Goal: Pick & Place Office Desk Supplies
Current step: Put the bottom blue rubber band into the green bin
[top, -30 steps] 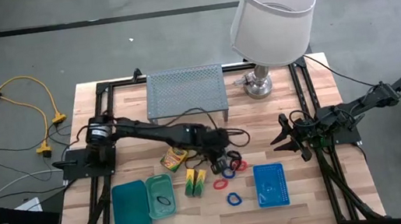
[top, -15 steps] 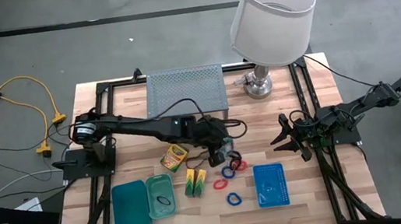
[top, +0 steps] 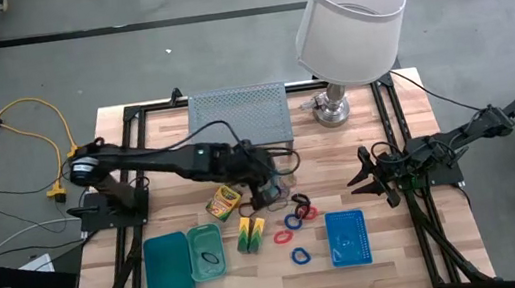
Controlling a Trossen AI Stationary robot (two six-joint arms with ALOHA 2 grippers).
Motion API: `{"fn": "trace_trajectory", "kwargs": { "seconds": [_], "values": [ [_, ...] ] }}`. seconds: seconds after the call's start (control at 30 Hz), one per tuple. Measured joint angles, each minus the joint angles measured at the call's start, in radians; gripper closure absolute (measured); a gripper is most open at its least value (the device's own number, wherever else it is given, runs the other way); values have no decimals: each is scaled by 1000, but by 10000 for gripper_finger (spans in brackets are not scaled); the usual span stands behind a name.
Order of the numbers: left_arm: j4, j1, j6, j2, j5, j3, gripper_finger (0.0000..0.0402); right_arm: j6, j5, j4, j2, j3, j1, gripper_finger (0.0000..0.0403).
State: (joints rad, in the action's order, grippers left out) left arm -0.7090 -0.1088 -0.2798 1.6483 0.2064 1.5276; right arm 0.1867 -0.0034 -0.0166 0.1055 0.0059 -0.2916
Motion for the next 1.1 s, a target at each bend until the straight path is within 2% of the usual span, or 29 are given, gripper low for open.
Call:
{"fn": "trace_trajectory", "kwargs": {
  "seconds": [0.33,0.57,0.83,1.1],
  "values": [
    [-297,-58,-171,-135,9,0,401,0,0,0,7,0,0,309],
    [-462,-141,-331,-199,9,0,401,0,0,0,7,0,0,309],
    [-592,-270,-537,-208,38,0,401,0,0,-1,7,0,0,309],
    [-647,-426,-751,-208,102,-13,401,0,0,-1,7,0,0,309]
  ]
}}
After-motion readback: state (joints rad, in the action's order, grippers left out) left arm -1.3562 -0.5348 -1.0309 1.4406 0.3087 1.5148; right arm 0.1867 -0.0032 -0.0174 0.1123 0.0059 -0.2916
